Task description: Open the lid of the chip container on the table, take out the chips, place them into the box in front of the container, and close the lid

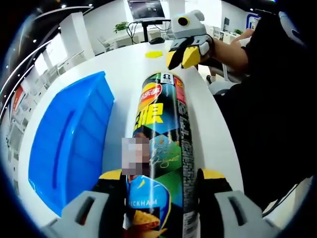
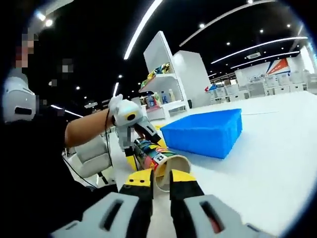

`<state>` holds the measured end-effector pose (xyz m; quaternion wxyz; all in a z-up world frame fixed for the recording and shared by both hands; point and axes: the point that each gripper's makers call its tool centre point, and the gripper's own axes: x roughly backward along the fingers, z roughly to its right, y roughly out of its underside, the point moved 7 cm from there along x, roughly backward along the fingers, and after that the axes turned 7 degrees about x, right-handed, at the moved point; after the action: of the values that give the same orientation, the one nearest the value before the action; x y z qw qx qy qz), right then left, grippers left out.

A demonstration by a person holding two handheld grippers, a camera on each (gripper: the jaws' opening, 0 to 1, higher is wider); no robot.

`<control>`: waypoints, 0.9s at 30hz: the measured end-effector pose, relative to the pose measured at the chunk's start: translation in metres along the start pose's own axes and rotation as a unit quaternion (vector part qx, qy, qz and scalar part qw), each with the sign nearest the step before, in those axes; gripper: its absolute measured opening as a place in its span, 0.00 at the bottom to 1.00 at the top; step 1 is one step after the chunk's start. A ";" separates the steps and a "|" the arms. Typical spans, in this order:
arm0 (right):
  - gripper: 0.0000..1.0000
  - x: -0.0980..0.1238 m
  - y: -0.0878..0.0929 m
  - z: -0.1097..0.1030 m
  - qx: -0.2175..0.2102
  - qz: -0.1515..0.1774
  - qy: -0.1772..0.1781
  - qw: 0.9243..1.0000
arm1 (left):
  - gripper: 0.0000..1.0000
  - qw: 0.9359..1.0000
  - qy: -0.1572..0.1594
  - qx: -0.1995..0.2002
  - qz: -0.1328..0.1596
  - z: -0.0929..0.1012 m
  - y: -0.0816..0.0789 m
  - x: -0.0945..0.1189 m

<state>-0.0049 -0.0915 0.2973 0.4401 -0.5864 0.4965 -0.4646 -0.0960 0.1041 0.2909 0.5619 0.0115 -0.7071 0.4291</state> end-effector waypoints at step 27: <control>0.07 -0.034 0.011 -0.018 -0.071 0.007 -0.014 0.997 | 0.59 1.000 -0.002 0.000 0.010 -0.006 0.004 0.002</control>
<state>-0.0266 -0.0599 0.2865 0.4075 -0.6195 0.5259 -0.4167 -0.0940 0.1113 0.2906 0.5559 0.0051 -0.7084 0.4348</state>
